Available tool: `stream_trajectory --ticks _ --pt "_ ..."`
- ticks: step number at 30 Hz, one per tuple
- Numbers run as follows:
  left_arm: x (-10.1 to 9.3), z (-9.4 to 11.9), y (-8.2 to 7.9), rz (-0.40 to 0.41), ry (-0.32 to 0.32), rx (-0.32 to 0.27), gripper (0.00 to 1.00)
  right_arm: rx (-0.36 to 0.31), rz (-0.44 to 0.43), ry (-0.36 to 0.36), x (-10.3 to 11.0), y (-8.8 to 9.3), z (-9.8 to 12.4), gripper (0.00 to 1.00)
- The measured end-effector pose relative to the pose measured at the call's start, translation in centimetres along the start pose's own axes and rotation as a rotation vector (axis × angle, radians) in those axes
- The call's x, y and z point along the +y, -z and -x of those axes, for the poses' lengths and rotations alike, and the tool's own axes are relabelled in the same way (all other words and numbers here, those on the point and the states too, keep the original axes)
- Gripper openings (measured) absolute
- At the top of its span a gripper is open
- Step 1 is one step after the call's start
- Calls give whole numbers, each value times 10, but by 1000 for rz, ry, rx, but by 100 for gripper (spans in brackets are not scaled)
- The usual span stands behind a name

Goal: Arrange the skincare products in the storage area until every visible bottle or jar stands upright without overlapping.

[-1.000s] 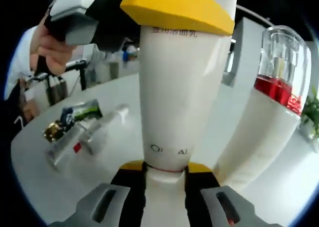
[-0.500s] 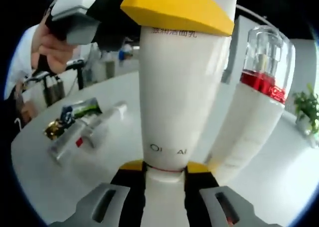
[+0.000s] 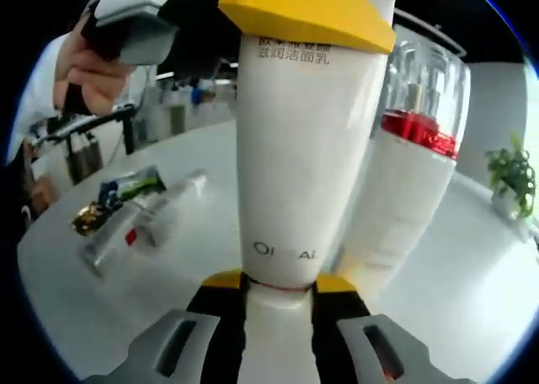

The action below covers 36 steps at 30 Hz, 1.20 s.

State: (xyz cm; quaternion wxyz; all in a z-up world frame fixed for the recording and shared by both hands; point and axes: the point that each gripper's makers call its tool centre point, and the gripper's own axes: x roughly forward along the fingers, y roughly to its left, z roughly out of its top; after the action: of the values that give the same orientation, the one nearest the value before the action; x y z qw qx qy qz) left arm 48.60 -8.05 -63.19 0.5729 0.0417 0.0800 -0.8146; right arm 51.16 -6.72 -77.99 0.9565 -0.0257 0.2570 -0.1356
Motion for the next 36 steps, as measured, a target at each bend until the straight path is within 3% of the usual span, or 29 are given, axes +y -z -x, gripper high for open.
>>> stream_trajectory --ticks 4,14,26,36 --pt "0 2 0 -11 -7 9 11 -8 1 0 0 -3 -6 23" --pt "16 0 0 -16 -31 4 11 -9 1 8 -2 -8 -13 23" --pt "19 -1 -1 -23 -21 1 10 -2 -13 -4 2 -7 1 25" --pt "20 -3 0 -6 2 -6 9 29 -33 -14 10 8 8 20"
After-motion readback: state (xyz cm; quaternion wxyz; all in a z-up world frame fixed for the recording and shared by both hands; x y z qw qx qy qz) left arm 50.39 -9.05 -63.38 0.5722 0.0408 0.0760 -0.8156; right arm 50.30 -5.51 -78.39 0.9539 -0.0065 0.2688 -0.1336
